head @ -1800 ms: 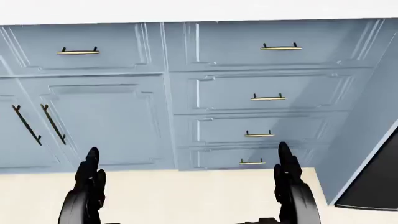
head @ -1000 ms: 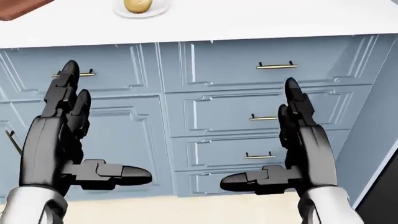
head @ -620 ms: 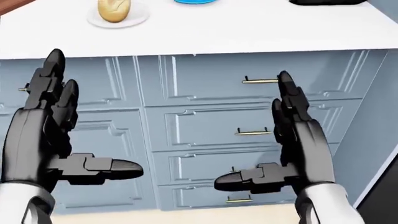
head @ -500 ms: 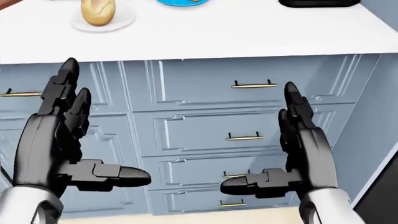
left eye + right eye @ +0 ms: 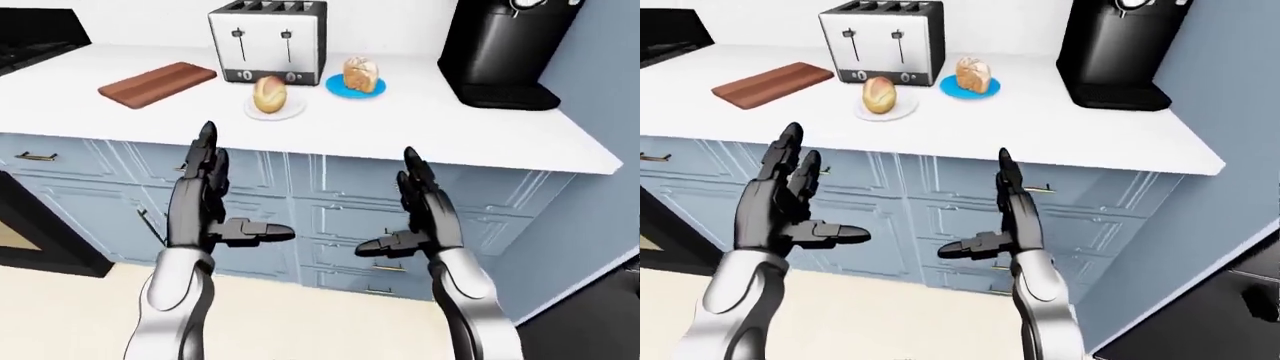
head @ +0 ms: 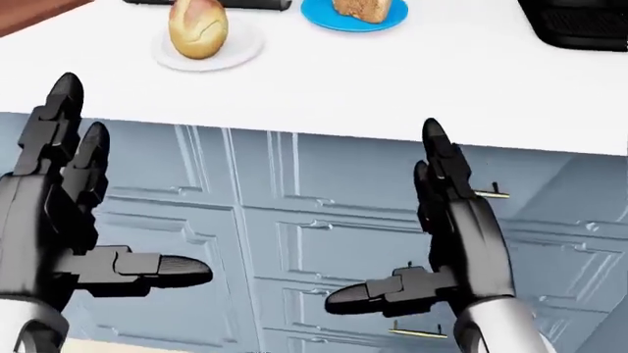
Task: Place all breads on the cutting board.
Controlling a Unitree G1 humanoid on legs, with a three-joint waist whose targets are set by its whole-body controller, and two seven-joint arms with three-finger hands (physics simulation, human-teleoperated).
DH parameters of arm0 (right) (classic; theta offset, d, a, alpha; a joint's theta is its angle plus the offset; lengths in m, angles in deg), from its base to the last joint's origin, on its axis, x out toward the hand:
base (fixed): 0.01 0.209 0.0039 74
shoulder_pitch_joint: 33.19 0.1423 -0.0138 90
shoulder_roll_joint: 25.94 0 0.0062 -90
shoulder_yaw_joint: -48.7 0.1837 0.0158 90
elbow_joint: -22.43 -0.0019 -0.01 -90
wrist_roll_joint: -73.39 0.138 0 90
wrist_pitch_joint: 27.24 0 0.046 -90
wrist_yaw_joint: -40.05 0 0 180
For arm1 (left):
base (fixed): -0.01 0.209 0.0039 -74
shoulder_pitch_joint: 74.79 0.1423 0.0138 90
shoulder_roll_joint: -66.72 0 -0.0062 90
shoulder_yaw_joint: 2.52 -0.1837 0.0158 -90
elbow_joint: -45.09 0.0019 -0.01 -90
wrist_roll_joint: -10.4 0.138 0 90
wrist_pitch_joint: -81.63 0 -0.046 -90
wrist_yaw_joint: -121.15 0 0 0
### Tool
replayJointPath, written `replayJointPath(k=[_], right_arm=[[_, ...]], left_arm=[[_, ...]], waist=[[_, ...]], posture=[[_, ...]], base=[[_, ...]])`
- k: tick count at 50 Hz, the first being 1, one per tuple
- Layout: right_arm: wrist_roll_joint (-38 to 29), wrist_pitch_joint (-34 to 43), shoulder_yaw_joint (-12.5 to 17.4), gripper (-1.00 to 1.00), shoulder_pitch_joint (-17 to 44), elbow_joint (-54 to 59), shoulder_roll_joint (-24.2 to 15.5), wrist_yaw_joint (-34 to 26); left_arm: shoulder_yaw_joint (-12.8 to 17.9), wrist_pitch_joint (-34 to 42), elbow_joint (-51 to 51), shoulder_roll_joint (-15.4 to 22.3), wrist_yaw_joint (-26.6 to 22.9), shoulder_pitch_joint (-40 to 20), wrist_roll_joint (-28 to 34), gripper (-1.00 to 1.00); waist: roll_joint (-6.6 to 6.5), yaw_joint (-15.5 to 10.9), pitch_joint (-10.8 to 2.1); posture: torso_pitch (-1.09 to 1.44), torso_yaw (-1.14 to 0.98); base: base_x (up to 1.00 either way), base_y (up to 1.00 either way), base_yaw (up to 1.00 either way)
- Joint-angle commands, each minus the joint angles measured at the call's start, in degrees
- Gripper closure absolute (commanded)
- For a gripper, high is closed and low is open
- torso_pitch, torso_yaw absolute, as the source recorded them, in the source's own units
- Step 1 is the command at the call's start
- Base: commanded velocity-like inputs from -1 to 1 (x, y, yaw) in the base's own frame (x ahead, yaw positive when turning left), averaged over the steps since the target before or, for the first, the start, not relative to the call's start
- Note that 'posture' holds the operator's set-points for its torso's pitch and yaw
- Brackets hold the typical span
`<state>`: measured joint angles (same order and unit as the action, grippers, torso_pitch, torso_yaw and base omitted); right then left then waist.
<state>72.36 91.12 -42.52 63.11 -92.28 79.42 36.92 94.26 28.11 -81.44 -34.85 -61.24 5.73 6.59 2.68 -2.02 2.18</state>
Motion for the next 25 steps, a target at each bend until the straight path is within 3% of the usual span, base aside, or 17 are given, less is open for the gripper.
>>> replayJointPath(k=[1, 2, 3, 4, 7, 13, 14, 16, 17, 18, 19, 20, 21, 25], right_arm=[[-0.4, -0.9, 1.0, -1.00, 1.1, -2.3, -0.4, 0.2], [-0.4, -0.4, 1.2, -1.00, 1.3, -2.7, -0.6, 0.2], [-0.5, -0.2, 1.4, -1.00, 1.4, -2.9, -0.6, 0.1], [-0.4, 0.3, 1.6, -1.00, 1.5, -3.3, -0.7, 0.1], [-0.7, 0.2, 1.3, -1.00, 1.3, -3.4, -0.6, 0.1], [-0.4, 1.6, 1.7, -1.00, 1.9, -4.9, -0.5, 0.1], [-0.2, 2.3, 1.9, -1.00, 2.2, -5.4, -0.5, 0.2], [-0.3, 3.2, 2.1, -1.00, 2.8, -6.0, -0.8, 0.5], [-0.2, 3.9, 2.2, -1.00, 2.9, -6.8, -0.8, 0.6], [-0.1, 4.1, 2.4, -1.00, 3.2, -7.0, -0.9, 0.7], [0.3, 4.4, 2.6, -1.00, 3.4, -7.6, -0.8, 0.8], [0.4, 5.0, 2.6, -1.00, 3.5, -8.2, -0.9, 0.9], [0.2, 4.8, 2.5, -1.00, 3.5, -8.5, -1.1, 0.9], [0.7, 4.7, 2.9, -1.00, 3.8, -8.8, -1.1, 1.2]], left_arm=[[-0.6, -0.5, -1.2, -0.1, -0.1, -1.1, -0.5, -1.00], [-0.5, -0.3, -1.3, 0.0, 0.0, -1.4, -0.5, -1.00], [-0.4, 0.1, -1.4, 0.0, 0.0, -1.7, -0.7, -1.00], [-0.2, 0.0, -1.2, 0.1, 0.0, -1.8, -0.8, -1.00], [-0.3, 0.8, -2.2, 0.2, 0.2, -1.9, -0.9, -1.00], [-0.3, 2.1, -2.8, 0.4, 0.4, -2.7, -1.0, -1.00], [-0.2, 2.4, -2.9, 0.5, 0.4, -3.0, -1.1, -1.00], [0.0, 3.2, -3.2, 0.7, 0.5, -3.7, -1.3, -1.00], [0.1, 3.7, -3.5, 0.8, 0.6, -4.0, -1.4, -1.00], [0.1, 3.7, -3.6, 0.8, 0.6, -4.0, -1.5, -1.00], [0.0, 3.5, -3.5, 0.8, 0.6, -3.9, -1.5, -1.00], [0.0, 3.4, -3.3, 0.8, 0.6, -4.0, -1.5, -1.00], [0.1, 3.2, -3.1, 0.9, 0.6, -4.1, -1.5, -1.00], [0.1, 1.9, -2.5, 0.8, 0.4, -3.3, -1.6, -1.00]], waist=[[1.19, 0.8, -0.72], [3.75, 2.3, -1.49], [0.50, 1.9, -1.39], [1.49, 1.6, -1.40], [0.93, 1.7, -1.88], [-2.96, 2.9, -0.39], [-4.10, 3.3, -0.68], [-7.63, 3.6, -2.14], [-5.13, 3.1, -0.81], [-4.94, 3.2, -1.01], [-4.62, 2.9, -2.35], [-4.30, 2.7, -1.31], [-4.08, 2.4, -1.08], [-0.56, 1.6, -0.52]], posture=[[0.00, 0.00], [0.00, 0.00], [0.00, 0.00], [0.00, 0.00], [0.00, 0.00], [0.00, 0.00], [0.00, 0.00], [0.00, 0.00], [0.00, 0.00], [0.00, 0.00], [0.00, 0.00], [0.00, 0.00], [0.00, 0.00], [0.00, 0.00]], base=[[0.00, 0.00, 0.83], [0.00, 0.00, 0.62], [0.00, 0.00, 0.59], [0.00, 0.00, 0.59], [0.00, 0.00, 0.59], [0.00, 0.00, 0.37], [0.00, 0.00, 0.00], [0.00, 0.00, 0.00], [0.00, 0.00, 0.00], [0.05, 0.00, 0.00], [0.12, 0.00, 0.00], [0.16, 0.00, 0.00], [0.24, 0.00, 0.00], [0.29, 0.00, 0.00]])
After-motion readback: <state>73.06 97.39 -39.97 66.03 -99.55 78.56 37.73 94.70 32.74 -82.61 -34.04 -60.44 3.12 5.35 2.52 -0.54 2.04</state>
